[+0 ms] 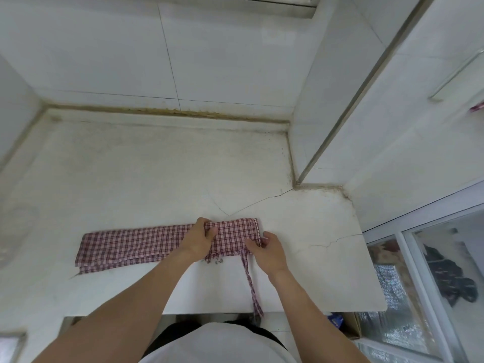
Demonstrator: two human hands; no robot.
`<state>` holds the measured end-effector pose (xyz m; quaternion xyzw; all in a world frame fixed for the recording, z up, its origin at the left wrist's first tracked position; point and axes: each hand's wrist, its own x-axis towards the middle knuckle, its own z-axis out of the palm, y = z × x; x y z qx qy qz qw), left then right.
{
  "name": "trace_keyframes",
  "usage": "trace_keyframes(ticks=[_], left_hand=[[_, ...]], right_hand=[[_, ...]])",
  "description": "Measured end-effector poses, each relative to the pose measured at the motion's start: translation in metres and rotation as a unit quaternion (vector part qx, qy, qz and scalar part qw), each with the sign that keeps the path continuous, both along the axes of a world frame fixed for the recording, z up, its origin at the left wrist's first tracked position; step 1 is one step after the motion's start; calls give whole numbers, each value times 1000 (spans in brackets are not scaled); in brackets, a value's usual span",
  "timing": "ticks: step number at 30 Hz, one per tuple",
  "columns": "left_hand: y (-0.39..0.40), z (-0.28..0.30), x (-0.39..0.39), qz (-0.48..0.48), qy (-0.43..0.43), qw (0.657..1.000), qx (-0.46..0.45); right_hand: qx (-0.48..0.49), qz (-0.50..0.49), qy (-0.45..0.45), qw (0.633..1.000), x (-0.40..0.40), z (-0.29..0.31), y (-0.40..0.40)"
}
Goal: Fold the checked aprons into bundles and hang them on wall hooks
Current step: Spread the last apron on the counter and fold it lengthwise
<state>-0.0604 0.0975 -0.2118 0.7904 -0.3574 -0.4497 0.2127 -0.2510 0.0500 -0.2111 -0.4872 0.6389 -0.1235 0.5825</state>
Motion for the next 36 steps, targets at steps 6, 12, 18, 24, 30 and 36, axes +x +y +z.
trace_keyframes(ticks=[6,12,18,24,30,36], left_hand=[[-7,13,1,-56,119,987,95],[-15,6,-2,-167,-117,976,70],[-19,-4,-8,145,274,951,-5],[-32,-2,-22,196,412,890,1],[-51,-9,-25,56,137,988,41],[-51,-18,-19,-31,116,992,50]], right_hand=[[-6,6,-37,999,-2,-10,-10],[-43,16,-11,999,-12,-19,-14],[-26,9,2,1000,-16,-23,-19],[86,-19,-93,992,-29,-17,-33],[73,20,-46,996,-33,-12,-41],[-221,285,71,930,-10,1,-54]])
